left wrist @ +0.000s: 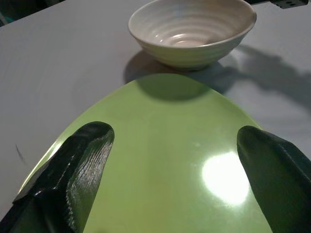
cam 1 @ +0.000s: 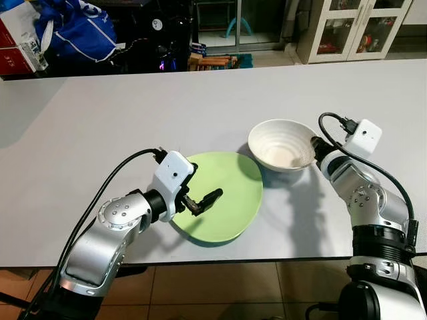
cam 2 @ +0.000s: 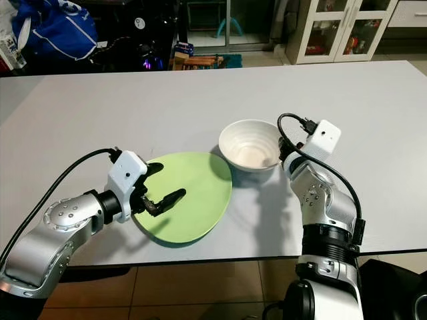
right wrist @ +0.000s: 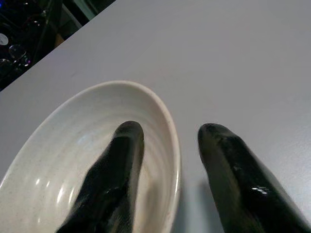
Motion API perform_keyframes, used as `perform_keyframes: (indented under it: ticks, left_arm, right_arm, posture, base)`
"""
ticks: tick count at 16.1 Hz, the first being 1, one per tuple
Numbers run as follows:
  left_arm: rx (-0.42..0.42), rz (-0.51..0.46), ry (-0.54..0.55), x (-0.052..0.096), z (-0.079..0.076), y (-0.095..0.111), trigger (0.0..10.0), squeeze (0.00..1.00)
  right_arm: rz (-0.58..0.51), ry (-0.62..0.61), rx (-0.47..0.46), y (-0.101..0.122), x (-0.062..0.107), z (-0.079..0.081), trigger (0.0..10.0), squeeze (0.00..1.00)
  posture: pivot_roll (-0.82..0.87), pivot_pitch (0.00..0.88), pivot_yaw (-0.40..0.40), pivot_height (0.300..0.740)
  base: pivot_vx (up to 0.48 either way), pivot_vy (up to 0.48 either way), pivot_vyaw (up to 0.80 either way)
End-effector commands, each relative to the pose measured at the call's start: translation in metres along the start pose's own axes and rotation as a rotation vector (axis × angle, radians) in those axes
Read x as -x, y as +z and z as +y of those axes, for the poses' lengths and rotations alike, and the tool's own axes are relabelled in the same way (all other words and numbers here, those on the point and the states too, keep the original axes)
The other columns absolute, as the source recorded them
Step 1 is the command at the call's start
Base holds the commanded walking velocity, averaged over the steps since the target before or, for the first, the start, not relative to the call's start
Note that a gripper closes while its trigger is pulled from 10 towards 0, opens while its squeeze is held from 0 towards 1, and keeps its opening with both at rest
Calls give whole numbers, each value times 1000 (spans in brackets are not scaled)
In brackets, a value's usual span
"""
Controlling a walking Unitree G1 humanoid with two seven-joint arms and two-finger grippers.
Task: Setting the table
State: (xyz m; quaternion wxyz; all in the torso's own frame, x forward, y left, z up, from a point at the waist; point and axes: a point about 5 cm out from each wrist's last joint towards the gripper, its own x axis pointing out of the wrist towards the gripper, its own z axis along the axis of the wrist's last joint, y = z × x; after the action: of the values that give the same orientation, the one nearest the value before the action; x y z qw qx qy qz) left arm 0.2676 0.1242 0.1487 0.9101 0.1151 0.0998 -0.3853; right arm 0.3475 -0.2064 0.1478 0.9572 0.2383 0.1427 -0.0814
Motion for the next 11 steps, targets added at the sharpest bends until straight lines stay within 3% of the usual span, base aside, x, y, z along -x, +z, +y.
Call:
perform_keyframes:
  ticks: [1, 2, 3, 4, 7, 9, 11]
  left_arm:
    - [-19, -14, -9, 0, -1, 6, 10000, 0]
    - [-11, -20, -15, 1, -2, 6, 10000, 0]
    - [5, -28, -16, 1, -4, 6, 10000, 0]
    - [10, -31, -17, 1, -4, 6, 10000, 0]
    - [8, -34, -1, 0, -5, 6, 10000, 0]
    - [-10, -62, 48, 1, -1, 10, 10000, 0]
    - [-14, -214, 225, 4, 11, 28, 10000, 0]
  right_arm:
    - [4, 37, -11, 2, 4, 3, 10000, 1000]
    - [11, 57, -49, 3, 8, 4, 10000, 1000]
    - [12, 74, -75, 3, 13, 4, 10000, 835]
    - [7, 74, -77, 4, 15, 4, 10000, 0]
    - [-40, 40, -48, 12, 26, -3, 10000, 0]
    - [-182, 49, -27, 35, 37, -1, 10000, 0]
    - [-312, 158, 50, 52, 58, 18, 10000, 0]
  posture:
    - [-5, 42, 52, 740]
    - [-5, 42, 52, 740]
    - [-8, 38, 48, 740]
    - [-8, 37, 48, 740]
    - [-10, 34, 44, 740]
    - [-13, 31, 42, 740]
    - [-21, 17, 44, 740]
  base:
    - [0, 0, 0]
    - [0, 0, 0]
    - [0, 0, 0]
    - [0, 0, 0]
    - [0, 0, 0]
    - [0, 0, 0]
    - [0, 0, 0]
